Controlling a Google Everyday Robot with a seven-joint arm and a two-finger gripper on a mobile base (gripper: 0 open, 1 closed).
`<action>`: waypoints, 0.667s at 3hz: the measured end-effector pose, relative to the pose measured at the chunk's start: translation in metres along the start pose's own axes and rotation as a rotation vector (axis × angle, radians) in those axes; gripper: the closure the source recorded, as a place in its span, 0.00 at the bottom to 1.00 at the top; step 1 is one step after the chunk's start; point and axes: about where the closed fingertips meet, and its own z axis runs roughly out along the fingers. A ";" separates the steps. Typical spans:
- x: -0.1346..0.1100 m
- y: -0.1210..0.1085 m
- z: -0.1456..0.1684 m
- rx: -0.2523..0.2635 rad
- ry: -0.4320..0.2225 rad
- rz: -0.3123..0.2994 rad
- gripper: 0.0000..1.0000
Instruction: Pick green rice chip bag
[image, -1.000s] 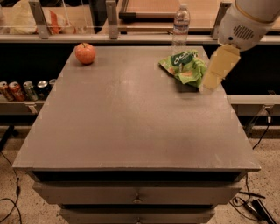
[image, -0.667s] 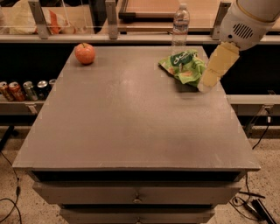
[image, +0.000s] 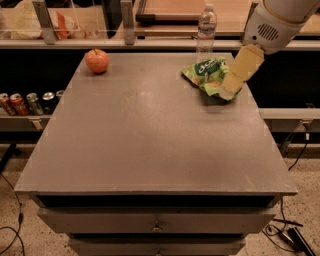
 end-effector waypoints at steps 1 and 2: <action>-0.016 -0.044 0.024 0.026 0.014 0.217 0.00; -0.021 -0.076 0.049 0.006 0.019 0.445 0.00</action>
Offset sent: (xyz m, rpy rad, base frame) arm 0.1269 -0.0411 -0.0396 0.2298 0.1649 -0.7250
